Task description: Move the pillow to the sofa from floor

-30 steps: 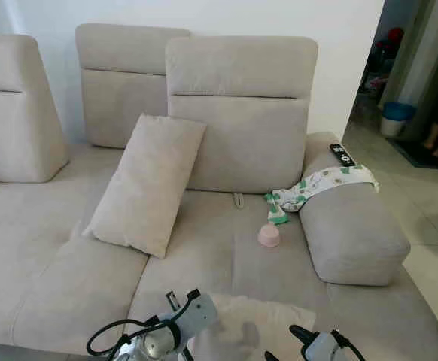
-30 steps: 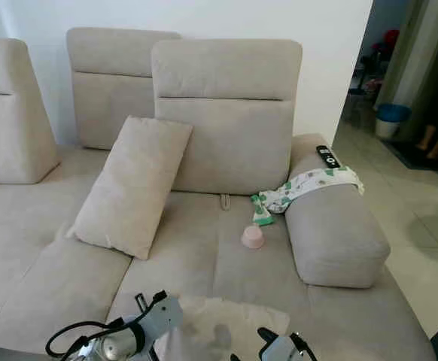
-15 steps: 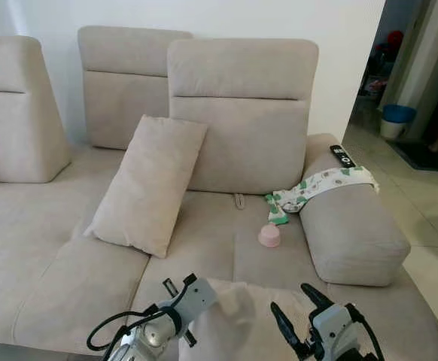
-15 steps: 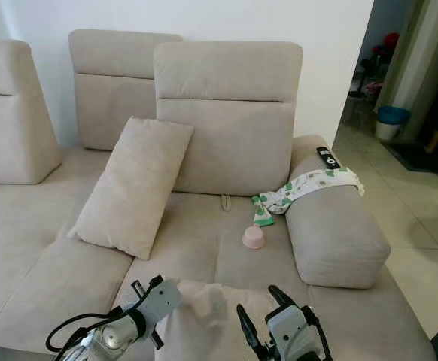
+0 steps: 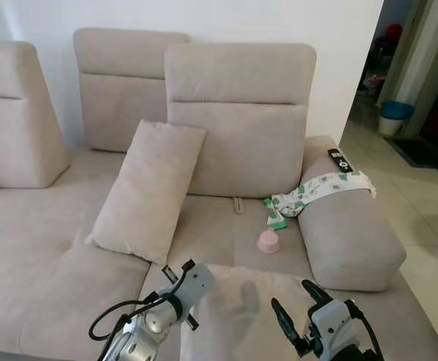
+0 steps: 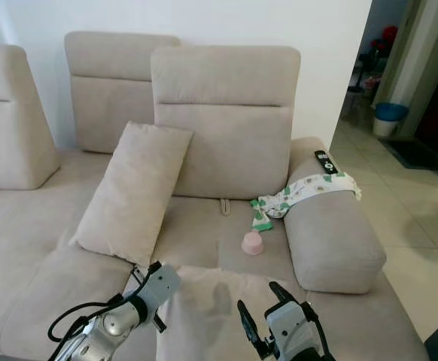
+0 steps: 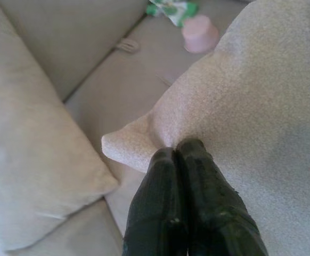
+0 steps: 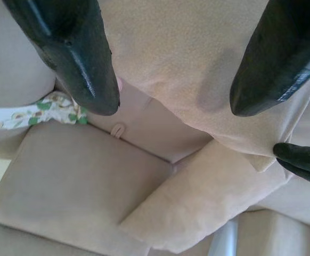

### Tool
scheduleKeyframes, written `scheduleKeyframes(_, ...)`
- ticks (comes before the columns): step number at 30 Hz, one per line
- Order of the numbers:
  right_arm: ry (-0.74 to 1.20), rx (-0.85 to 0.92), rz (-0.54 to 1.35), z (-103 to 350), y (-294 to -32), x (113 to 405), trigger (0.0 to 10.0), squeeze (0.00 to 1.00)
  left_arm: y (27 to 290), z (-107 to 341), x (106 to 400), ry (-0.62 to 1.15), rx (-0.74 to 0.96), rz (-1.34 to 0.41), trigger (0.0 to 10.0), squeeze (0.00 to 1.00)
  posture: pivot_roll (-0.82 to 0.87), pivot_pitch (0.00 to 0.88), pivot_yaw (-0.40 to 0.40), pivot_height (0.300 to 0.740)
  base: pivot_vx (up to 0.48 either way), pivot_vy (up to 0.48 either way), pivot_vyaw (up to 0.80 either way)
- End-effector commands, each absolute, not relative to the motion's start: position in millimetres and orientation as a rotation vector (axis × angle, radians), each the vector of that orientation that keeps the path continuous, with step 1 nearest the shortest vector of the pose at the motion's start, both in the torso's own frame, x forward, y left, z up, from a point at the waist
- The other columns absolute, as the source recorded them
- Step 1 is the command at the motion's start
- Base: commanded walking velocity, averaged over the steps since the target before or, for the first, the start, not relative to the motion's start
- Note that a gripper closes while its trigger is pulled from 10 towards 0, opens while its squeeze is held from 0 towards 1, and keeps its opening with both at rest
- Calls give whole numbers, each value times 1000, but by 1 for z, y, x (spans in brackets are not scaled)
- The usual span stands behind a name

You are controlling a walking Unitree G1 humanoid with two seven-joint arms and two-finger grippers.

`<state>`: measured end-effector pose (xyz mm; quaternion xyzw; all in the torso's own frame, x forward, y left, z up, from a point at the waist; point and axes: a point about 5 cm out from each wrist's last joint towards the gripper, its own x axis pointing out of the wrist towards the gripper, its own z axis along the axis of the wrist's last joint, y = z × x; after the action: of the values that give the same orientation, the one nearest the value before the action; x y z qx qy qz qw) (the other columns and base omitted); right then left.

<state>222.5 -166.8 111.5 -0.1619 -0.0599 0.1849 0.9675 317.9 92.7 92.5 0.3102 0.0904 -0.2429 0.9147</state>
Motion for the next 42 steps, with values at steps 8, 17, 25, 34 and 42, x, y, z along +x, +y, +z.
scheduleKeyframes(8, -120, -338, 363, 114, -167, 224, 10000, 0, 92, 155, 337, -92, 590, -369, 10000, 0, -100, 0, 13, 708, 0, 0, 0)
scheduleKeyframes(17, -130, -356, 375, 119, -172, 228, 10000, 0, 88, 155, 340, -107, 624, -387, 10000, 0, -107, 0, 17, 728, 0, 0, 0)
scheduleKeyframes(25, -48, -509, 568, 136, -208, 227, 10000, 0, 85, 151, 339, -115, 654, -414, 10000, 0, -120, 0, 26, 728, 0, 0, 0)
scheduleKeyframes(34, -7, -656, 500, 150, -253, 232, 10000, 0, 81, 152, 339, -130, 659, -427, 10000, 0, -130, 0, 29, 728, 0, 0, 0)
scheduleKeyframes(42, 28, -821, 435, 153, -283, 241, 10000, 0, 81, 150, 338, -137, 670, -435, 10000, 0, -126, 0, 29, 728, 0, 0, 0)
